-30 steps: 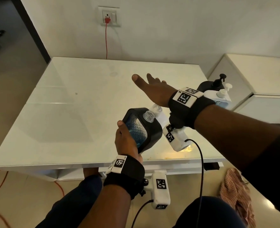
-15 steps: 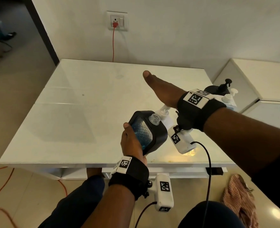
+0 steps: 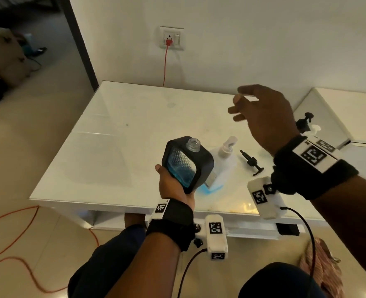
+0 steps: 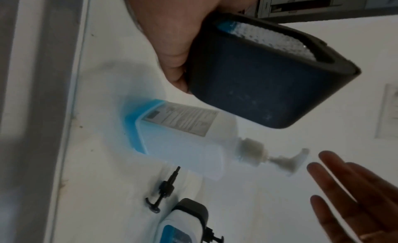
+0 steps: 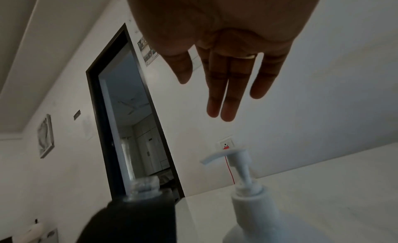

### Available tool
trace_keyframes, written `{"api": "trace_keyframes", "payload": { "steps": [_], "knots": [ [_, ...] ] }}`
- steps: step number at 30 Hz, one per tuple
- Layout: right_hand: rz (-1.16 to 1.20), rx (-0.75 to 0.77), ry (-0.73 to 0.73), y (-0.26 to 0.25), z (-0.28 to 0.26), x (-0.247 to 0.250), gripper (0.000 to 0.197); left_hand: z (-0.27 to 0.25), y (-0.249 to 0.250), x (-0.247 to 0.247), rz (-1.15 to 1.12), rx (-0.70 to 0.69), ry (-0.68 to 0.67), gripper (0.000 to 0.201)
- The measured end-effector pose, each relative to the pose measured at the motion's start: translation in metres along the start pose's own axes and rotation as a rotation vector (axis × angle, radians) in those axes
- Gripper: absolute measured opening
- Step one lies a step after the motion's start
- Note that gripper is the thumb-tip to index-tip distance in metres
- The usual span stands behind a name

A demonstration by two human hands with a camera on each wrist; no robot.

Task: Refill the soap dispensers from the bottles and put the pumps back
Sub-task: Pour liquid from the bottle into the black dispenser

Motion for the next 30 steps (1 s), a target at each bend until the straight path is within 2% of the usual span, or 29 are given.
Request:
{"api": "trace_keyframes", "payload": {
  "steps": [2,5,12,16,18,24,30],
  "knots": [
    [-0.036,0.006,-0.024,-0.001,-0.013,0.003,0.019,-0.003,0.01,-0.003,-0.031,-0.046,-0.018,0.055],
    [-0.136,-0.005,-0.07,0.017,-0.019,0.006,0.012,-0.008,0.016,-0.005,-0.07,-0.076,-0.052,0.061],
    [-0.391,-0.232,-0.225,0.141,0.003,0.016,0.013,-0.016,-0.015,-0.007,-0.037,-0.037,-0.108,0.063],
    [-0.573,-0.306,-0.27,0.2,0.017,0.016,0.01,-0.021,-0.036,-0.004,0.009,0.004,-0.095,0.061],
    [-0.641,-0.337,-0.288,0.221,0.023,0.014,0.014,-0.024,-0.042,-0.005,0.011,0.026,-0.103,0.06],
    [-0.81,-0.42,-0.387,0.274,0.028,-0.009,0.046,-0.025,-0.039,-0.01,0.009,0.011,-0.155,0.056],
    [-0.793,-0.466,-0.331,0.285,0.015,-0.01,0.035,-0.021,-0.033,-0.014,0.055,-0.008,-0.189,0.063]
  ]
}}
Point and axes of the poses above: each hand's wrist, its own z-axis towards the middle knuckle, its own x-axis out of the back of the hand, y = z × x, the point moved 10 cm from there along z, towards the middle knuckle, and after that the axes turned 5 degrees about z, right-handed, at the moved point
